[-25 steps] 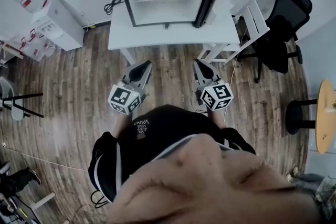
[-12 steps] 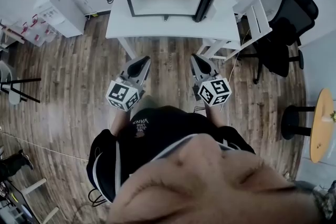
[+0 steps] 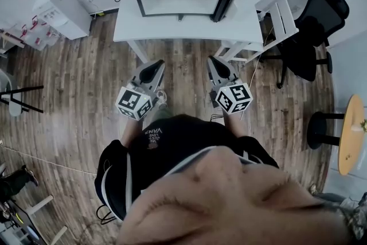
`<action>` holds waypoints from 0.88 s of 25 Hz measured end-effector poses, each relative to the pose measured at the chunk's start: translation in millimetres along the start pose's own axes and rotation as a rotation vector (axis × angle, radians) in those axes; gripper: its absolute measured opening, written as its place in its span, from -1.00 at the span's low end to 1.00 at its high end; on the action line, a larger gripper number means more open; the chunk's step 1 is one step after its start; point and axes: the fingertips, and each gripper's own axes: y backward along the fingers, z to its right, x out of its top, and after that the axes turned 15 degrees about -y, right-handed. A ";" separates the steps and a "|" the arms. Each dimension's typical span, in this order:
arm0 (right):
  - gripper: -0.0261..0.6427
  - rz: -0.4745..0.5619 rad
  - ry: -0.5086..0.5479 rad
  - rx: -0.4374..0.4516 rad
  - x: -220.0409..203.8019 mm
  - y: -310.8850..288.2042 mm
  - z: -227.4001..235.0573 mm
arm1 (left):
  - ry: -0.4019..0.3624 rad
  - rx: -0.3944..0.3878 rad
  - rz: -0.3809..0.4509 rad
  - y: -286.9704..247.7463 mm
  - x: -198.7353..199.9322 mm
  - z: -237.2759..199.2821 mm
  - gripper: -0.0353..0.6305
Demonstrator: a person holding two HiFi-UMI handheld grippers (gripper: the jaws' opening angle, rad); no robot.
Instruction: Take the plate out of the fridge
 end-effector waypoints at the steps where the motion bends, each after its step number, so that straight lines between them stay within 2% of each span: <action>1: -0.89 0.001 -0.001 -0.004 0.6 -4.0 0.7 | 0.001 0.000 0.000 -1.6 -0.5 -4.8 -0.81; 11: -0.89 0.022 0.001 -0.039 15.3 -62.6 9.7 | -0.010 -0.020 -0.001 -32.5 -5.4 -66.0 -0.81; 22: -0.89 0.079 -0.014 -0.101 33.3 -125.4 16.4 | -0.014 -0.102 0.016 -61.3 -7.6 -128.7 -0.81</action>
